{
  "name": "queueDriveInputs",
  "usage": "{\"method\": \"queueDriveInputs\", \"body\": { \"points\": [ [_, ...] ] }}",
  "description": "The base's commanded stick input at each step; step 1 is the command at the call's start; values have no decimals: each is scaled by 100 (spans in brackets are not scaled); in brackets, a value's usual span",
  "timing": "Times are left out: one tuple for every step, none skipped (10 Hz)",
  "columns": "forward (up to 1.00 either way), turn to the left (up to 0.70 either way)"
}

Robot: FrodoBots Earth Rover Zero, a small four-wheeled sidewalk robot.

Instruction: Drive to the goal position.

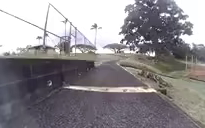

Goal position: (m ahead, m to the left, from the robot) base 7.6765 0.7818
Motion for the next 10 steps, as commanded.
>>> {"method": "queueDriveInputs", "body": {
  "points": [
    [85,-16],
    [85,-28],
    [85,-3],
    [85,0],
    [85,0],
    [85,0],
    [85,0],
    [85,0],
    [85,0],
    [85,0]
  ]
}}
